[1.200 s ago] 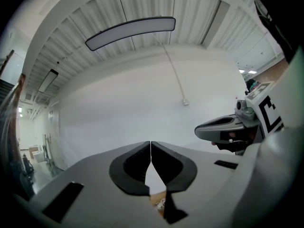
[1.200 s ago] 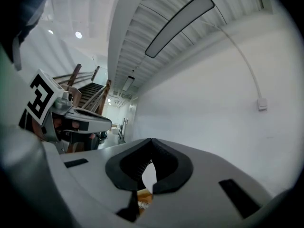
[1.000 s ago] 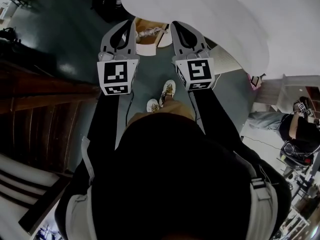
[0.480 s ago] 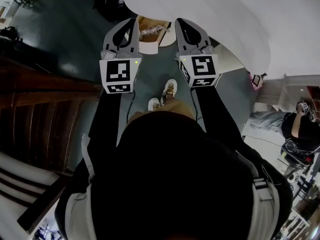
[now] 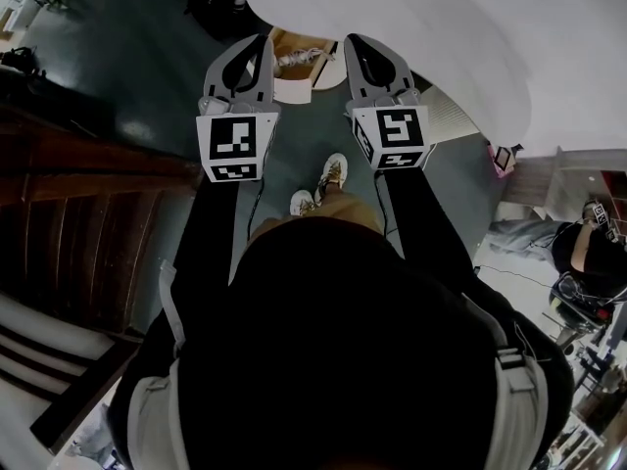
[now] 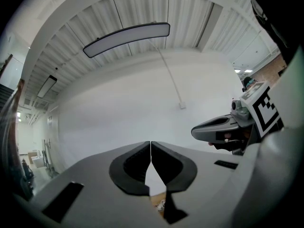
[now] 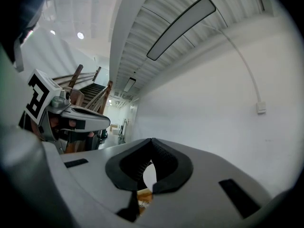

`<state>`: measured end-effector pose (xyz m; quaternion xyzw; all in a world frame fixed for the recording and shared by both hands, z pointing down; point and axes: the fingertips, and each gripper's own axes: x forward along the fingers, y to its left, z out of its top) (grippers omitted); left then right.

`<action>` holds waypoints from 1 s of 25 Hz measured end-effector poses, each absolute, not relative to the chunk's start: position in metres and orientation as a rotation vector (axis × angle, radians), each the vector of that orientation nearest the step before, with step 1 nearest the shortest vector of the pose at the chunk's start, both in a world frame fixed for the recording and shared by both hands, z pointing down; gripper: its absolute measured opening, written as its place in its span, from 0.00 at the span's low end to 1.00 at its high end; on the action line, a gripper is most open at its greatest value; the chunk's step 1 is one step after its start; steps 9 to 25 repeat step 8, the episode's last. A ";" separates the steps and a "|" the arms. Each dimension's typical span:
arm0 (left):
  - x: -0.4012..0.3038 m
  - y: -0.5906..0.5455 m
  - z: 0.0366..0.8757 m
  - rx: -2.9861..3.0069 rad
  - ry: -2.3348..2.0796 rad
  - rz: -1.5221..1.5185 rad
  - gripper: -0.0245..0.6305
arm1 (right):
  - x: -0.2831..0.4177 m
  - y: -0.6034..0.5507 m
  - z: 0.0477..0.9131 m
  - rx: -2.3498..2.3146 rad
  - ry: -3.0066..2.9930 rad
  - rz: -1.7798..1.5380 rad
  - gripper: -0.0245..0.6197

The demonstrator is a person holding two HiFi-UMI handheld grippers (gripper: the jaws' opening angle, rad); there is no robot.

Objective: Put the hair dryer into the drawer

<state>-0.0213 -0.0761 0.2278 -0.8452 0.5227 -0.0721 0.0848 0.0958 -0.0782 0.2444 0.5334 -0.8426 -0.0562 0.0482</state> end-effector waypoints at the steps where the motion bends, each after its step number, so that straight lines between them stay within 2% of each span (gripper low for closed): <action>1: -0.021 -0.076 0.228 -2.521 1.558 -0.215 0.07 | 0.096 -0.078 0.245 1.626 -2.568 -0.170 0.08; 25: -0.022 -0.076 0.225 -2.517 1.558 -0.210 0.07 | 0.092 -0.076 0.243 1.615 -2.572 -0.184 0.08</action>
